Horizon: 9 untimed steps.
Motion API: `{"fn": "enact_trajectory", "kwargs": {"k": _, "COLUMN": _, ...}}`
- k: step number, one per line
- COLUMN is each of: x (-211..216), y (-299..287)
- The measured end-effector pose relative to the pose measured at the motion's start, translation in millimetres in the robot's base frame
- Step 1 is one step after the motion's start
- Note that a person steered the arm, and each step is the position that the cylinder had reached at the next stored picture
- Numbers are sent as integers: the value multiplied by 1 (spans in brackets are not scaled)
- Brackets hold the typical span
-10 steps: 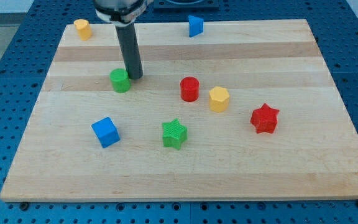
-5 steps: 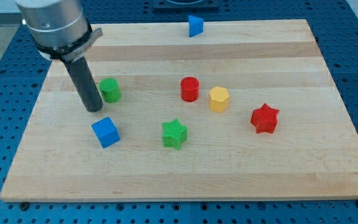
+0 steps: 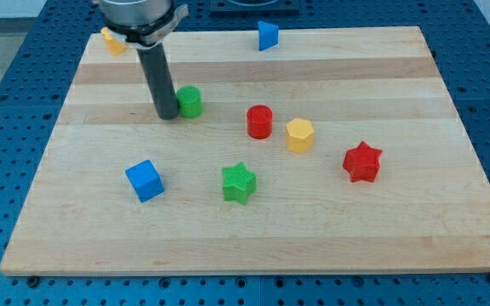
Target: Place the green circle to parallel right of triangle
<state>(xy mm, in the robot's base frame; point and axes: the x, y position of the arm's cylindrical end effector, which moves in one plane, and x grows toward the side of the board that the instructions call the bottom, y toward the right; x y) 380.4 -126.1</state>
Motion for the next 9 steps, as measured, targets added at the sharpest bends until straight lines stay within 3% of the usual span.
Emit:
{"fn": "enact_trajectory", "kwargs": {"k": 3, "x": -66, "y": 95}}
{"fn": "enact_trajectory", "kwargs": {"k": 5, "x": -46, "y": 170}}
{"fn": "enact_trajectory", "kwargs": {"k": 7, "x": -19, "y": 194}}
{"fn": "enact_trajectory", "kwargs": {"k": 9, "x": -52, "y": 230}}
